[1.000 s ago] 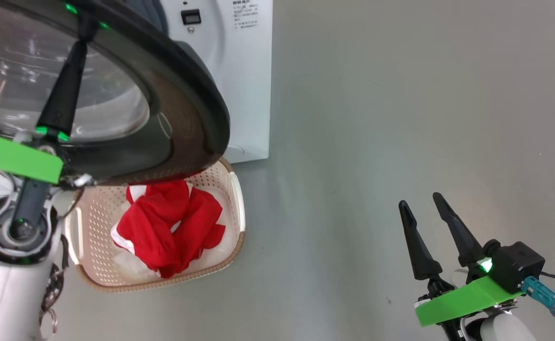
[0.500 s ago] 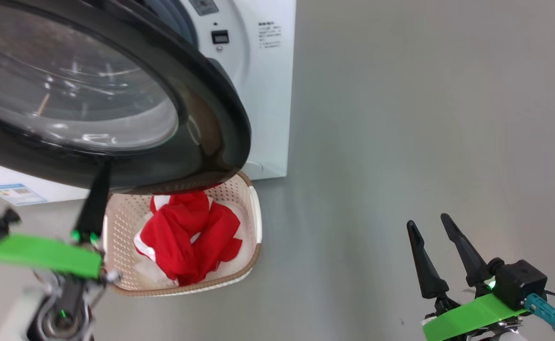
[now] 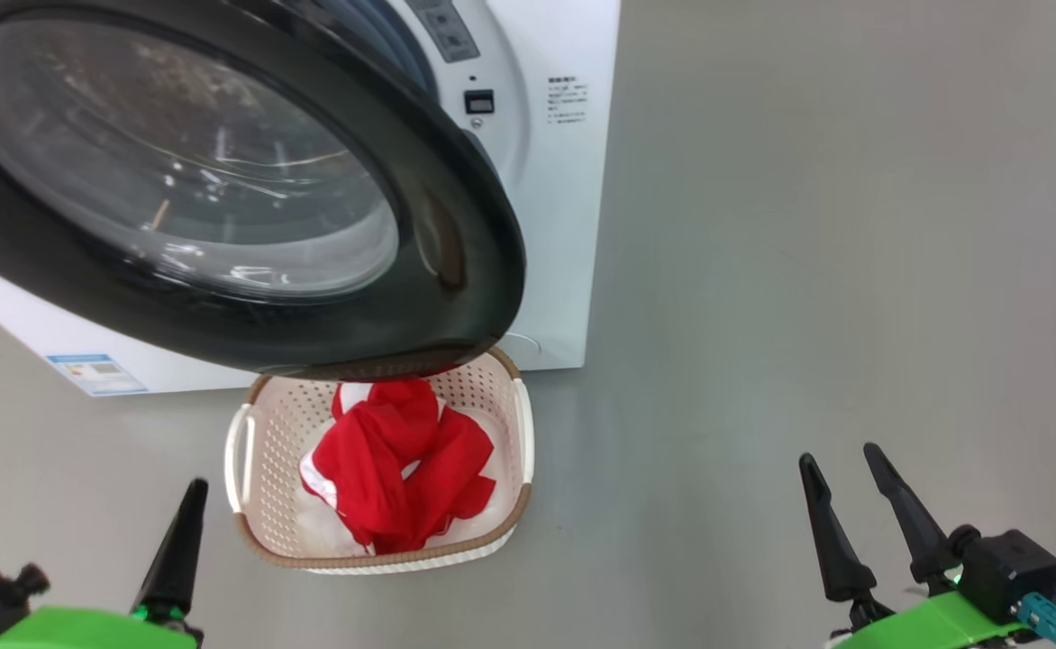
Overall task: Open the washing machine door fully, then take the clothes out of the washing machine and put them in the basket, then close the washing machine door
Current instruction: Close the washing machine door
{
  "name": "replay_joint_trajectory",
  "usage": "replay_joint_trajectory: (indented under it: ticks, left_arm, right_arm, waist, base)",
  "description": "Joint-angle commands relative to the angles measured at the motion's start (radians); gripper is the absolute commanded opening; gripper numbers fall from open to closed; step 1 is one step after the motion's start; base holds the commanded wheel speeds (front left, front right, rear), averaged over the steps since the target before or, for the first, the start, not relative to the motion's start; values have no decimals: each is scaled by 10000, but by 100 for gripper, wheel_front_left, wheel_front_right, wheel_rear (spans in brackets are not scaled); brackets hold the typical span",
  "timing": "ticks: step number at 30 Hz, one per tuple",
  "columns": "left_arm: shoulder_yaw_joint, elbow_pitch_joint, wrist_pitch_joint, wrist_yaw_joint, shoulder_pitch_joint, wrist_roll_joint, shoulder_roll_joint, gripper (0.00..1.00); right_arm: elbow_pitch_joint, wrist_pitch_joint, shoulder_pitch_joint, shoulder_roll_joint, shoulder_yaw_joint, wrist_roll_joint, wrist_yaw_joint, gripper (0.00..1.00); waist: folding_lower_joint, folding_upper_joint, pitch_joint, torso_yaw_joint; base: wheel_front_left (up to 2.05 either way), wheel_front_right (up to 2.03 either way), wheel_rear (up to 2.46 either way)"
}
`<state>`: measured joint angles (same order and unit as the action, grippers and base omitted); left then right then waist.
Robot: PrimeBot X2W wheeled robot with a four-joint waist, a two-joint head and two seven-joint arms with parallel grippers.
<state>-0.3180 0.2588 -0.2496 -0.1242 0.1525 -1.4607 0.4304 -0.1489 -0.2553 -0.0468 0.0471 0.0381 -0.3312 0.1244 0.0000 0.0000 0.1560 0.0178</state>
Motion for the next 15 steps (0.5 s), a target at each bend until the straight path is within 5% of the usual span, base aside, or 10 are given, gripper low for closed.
replay_joint_trajectory:
  ticks: [1,6,15]
  left_arm:
    - [639,-160,-115,-65,-46,343,376,58]
    - [1044,-135,-119,-65,-428,1476,292,100]
    - [1768,-194,-121,-65,-839,4046,93,100]
  right_arm:
    - [266,-65,-72,32,95,171,63,100]
    - [281,-65,-232,32,28,209,63,100]
    - [343,-65,-379,32,-122,220,63,100]
  waist:
    - [0,0,-147,172]
    - [0,0,-274,263]
    - [0,0,-402,274]
  base:
    - [0,0,0]
    - [0,0,0]
    - [0,0,0]
